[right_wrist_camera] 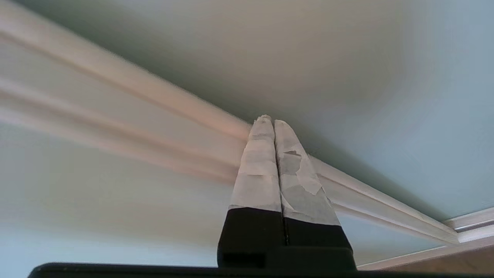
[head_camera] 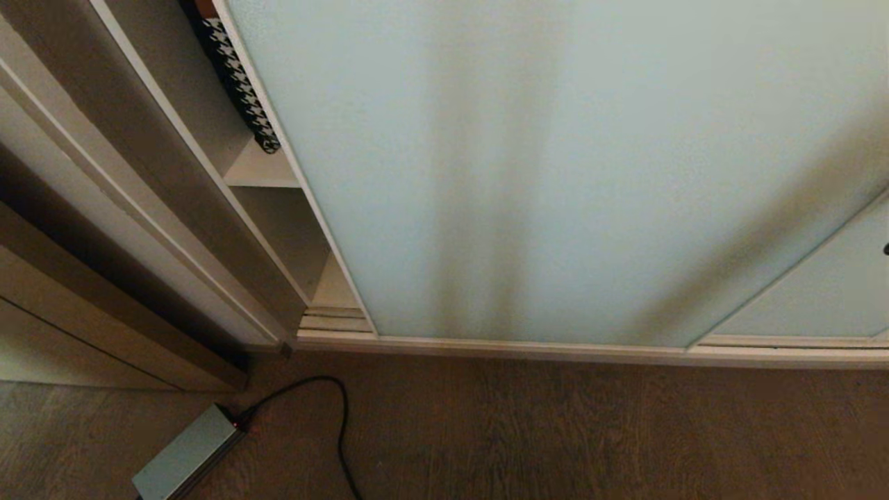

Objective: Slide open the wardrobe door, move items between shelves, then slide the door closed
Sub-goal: Close the door

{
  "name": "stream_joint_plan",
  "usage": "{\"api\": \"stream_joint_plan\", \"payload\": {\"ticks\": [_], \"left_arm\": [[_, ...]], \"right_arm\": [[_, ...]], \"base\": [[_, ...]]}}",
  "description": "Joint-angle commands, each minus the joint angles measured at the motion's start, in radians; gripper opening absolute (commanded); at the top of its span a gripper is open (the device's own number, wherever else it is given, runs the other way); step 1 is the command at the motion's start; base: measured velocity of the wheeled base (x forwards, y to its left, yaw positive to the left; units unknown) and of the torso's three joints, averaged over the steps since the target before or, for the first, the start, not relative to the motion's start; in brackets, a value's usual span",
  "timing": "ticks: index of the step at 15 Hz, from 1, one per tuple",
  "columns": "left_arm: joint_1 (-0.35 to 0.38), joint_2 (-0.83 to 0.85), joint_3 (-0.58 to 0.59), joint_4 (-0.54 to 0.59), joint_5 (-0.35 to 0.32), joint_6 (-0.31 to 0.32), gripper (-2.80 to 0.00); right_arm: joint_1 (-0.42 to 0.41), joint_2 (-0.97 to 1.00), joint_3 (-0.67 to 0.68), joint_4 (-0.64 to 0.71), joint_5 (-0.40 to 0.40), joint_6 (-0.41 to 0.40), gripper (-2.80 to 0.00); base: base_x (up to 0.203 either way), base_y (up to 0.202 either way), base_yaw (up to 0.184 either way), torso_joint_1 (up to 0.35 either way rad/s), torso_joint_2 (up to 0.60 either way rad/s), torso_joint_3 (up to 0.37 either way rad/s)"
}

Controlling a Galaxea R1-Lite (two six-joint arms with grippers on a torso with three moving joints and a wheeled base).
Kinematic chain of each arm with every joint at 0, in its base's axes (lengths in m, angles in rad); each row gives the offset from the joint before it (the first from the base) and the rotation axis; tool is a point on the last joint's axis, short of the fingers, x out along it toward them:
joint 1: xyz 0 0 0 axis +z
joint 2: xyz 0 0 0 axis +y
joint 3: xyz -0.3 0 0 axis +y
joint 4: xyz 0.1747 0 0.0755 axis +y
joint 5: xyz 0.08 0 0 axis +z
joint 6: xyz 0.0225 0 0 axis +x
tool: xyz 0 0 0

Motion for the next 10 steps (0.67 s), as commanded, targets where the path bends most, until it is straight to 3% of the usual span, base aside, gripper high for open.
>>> {"api": "stream_joint_plan", "payload": {"ticks": [1,10], "left_arm": [[0.000,0.001,0.000,-0.002,0.000,0.001,-2.80],[0.000,0.001,0.000,0.000,0.000,0.001,-2.80]], "right_arm": [[0.030,-0.036,0.042,-0.024,0.005,0.004,-2.80],[0.082,-0.137,0.173,-0.078,0.040,0.005,-2.80]], "base": [[0.000,0.000,0.000,0.000,0.00,0.000],[0.000,0.000,0.000,0.000,0.00,0.000]]}}
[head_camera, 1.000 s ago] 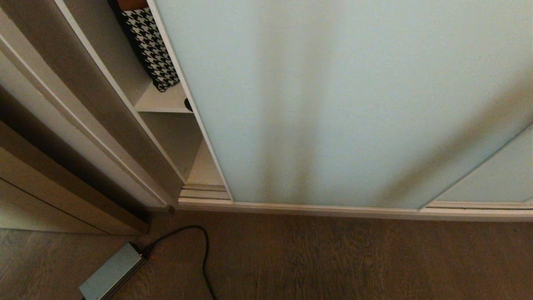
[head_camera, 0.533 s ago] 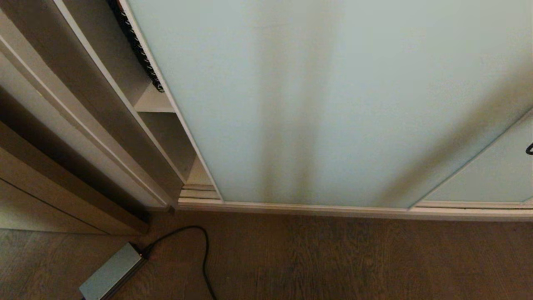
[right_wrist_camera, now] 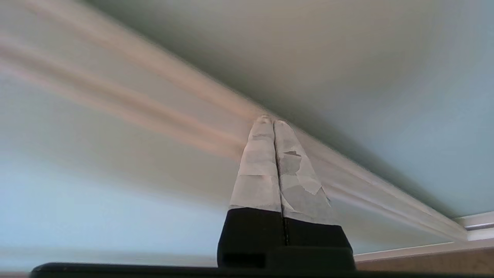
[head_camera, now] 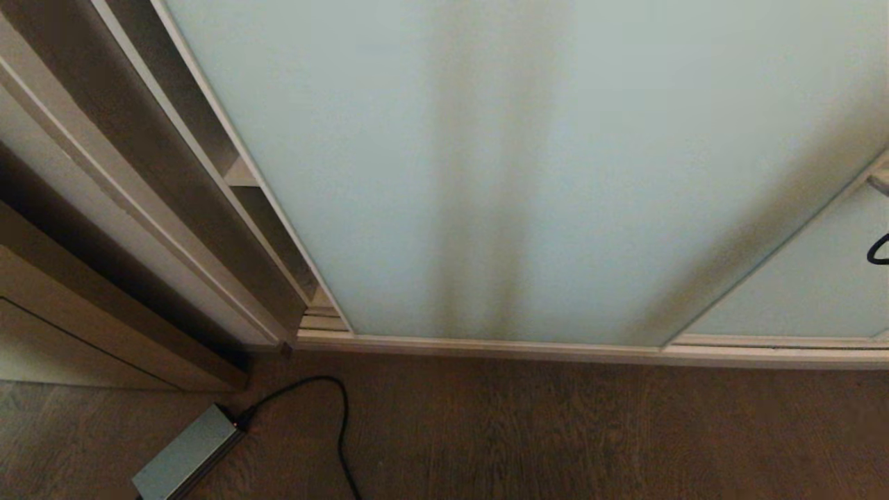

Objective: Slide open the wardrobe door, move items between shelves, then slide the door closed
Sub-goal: Close the door

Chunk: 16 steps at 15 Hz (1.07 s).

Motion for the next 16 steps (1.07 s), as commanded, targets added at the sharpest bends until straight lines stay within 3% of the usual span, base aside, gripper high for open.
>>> {"api": "stream_joint_plan", "payload": {"ticks": [1,7,16], "left_arm": [[0.000,0.001,0.000,0.000,0.000,-0.001,-2.80],[0.000,0.001,0.000,0.000,0.000,0.000,-2.80],[0.000,0.001,0.000,0.000,0.000,-0.001,-2.80]], "right_arm": [[0.021,-0.039,0.045,-0.022,0.010,0.006,-2.80],[0.091,-0.108,0.129,-0.054,0.009,-0.007,-2.80],[0.012,-0.103,0.086,-0.064,0.006,0.002,-2.80]], "base": [[0.000,0.000,0.000,0.000,0.00,0.000],[0.000,0.000,0.000,0.000,0.00,0.000],[0.000,0.000,0.000,0.000,0.00,0.000]]}}
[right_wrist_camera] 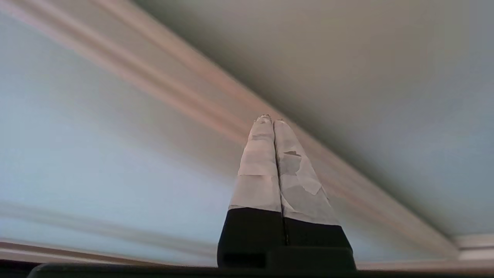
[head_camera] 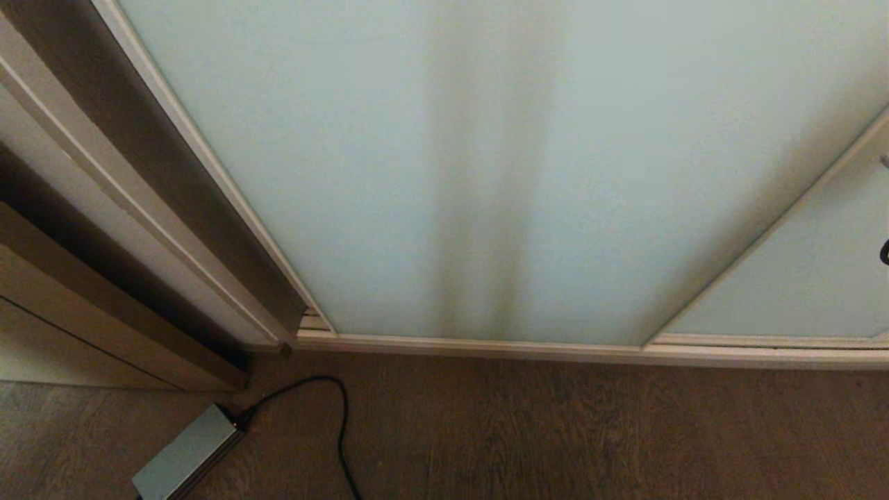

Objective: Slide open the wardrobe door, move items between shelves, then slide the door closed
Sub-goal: Close the door

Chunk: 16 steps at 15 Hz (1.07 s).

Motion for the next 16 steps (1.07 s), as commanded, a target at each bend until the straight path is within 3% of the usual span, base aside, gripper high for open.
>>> {"api": "stream_joint_plan", "payload": {"ticks": [1,16], "left_arm": [[0.000,0.001,0.000,0.000,0.000,0.001,-2.80],[0.000,0.001,0.000,0.000,0.000,0.001,-2.80]], "right_arm": [[-0.007,0.036,-0.021,-0.003,0.004,0.006,-2.80],[0.110,0.081,-0.031,0.056,-0.004,0.005,-2.80]], "base": [[0.000,0.000,0.000,0.000,0.00,0.000],[0.000,0.000,0.000,0.000,0.00,0.000]]}}
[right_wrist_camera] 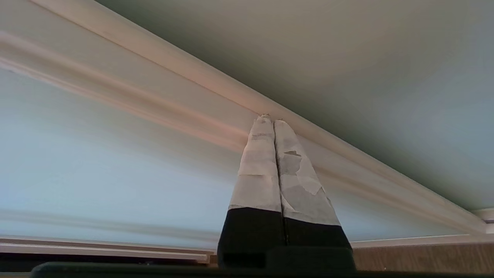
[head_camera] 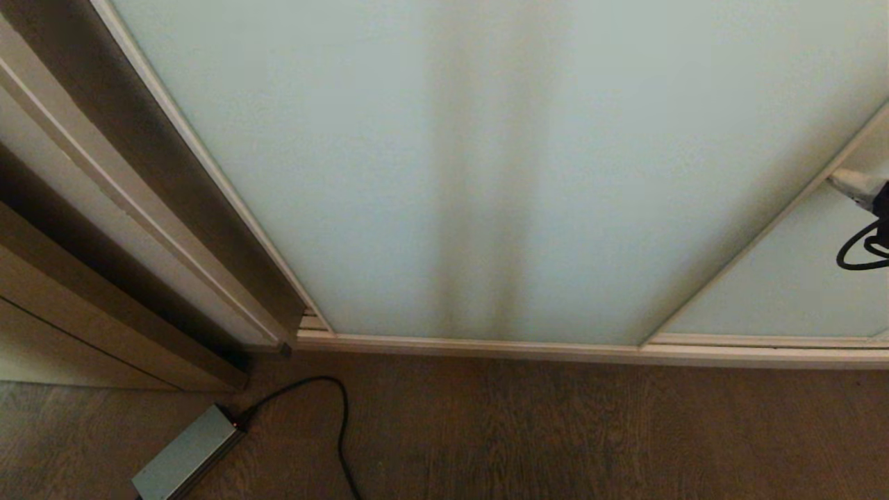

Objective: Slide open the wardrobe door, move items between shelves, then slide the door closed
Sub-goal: Close the door

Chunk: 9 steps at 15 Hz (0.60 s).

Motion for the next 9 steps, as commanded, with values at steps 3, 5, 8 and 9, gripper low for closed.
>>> {"api": "stream_joint_plan", "payload": {"ticks": [3,5,8,9], "left_arm": [[0.000,0.001,0.000,0.000,0.000,0.001,-2.80],[0.000,0.001,0.000,0.000,0.000,0.001,-2.80],[0.000,0.001,0.000,0.000,0.000,0.001,-2.80],[0.000,0.001,0.000,0.000,0.000,0.001,-2.80]], "right_arm": [[0.012,-0.011,0.013,-0.006,0.007,0.005,-2.80],[0.031,-0.015,0.024,-0.009,0.007,0.002,-2.80],[0.042,-0.033,0.034,-0.007,0.009,0.003,-2.80],[0.044,-0.045,0.050,-0.008,0.011,0.000,-2.80]], "base": [[0.000,0.000,0.000,0.000,0.00,0.000],[0.000,0.000,0.000,0.000,0.00,0.000],[0.000,0.000,0.000,0.000,0.00,0.000],[0.000,0.000,0.000,0.000,0.00,0.000]]}}
